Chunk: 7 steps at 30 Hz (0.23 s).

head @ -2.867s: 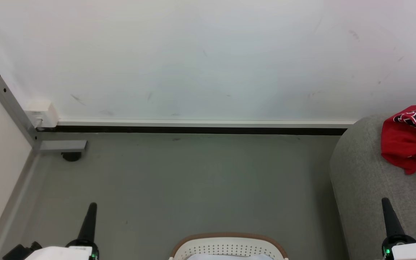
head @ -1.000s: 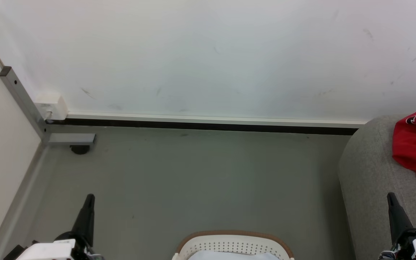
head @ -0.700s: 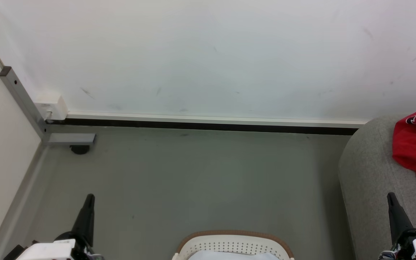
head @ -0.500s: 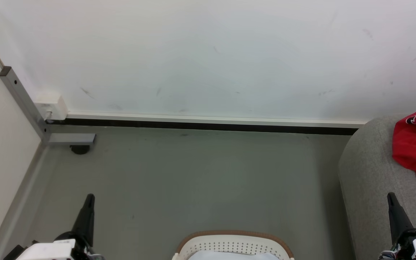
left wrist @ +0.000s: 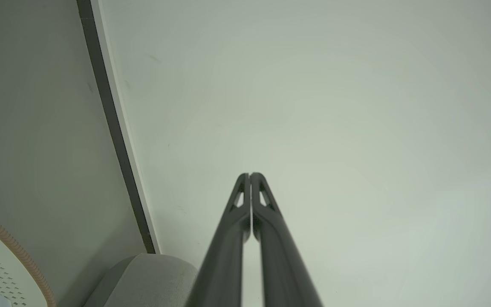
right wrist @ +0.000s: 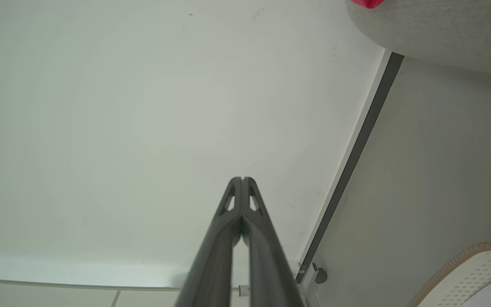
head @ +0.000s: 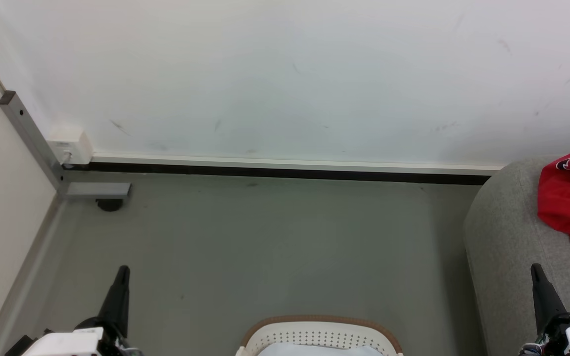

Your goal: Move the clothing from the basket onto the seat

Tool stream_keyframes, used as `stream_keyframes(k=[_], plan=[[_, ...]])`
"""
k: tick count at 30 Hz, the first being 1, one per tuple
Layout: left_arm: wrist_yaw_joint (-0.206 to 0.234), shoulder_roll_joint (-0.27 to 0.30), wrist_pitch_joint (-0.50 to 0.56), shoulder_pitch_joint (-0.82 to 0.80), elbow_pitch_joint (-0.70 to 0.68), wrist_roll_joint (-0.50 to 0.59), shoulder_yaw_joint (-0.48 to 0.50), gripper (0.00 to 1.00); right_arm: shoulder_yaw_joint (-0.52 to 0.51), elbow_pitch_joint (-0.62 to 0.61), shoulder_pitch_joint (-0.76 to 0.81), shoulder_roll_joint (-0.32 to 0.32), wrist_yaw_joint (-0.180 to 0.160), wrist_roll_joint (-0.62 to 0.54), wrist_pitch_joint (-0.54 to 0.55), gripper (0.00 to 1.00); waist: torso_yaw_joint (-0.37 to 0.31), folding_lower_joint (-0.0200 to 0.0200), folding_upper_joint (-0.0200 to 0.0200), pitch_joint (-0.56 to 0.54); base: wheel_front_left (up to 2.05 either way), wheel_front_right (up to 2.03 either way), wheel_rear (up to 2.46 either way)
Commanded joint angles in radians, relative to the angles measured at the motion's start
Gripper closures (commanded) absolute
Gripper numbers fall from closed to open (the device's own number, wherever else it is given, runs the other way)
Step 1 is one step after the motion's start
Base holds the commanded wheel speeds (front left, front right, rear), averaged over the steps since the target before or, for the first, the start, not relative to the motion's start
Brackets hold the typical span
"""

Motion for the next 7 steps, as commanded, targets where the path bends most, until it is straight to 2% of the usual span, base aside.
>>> stream_keyframes(k=[1,7], plan=[[-0.006,0.002,0.004,-0.009,-0.003,-0.012,0.003,1.0,-0.005,-0.005,-0.013,0.001,-0.002,-0.002,0.002,1.0,0.0,0.0,-0.0001,0.0,0.0,0.0,0.0],[-0.006,0.002,0.004,-0.009,-0.003,-0.012,0.003,1.0,-0.005,-0.005,-0.013,0.001,-0.002,-0.003,0.002,1.0,0.0,0.0,-0.0001,0.0,0.0,0.0,0.0]])
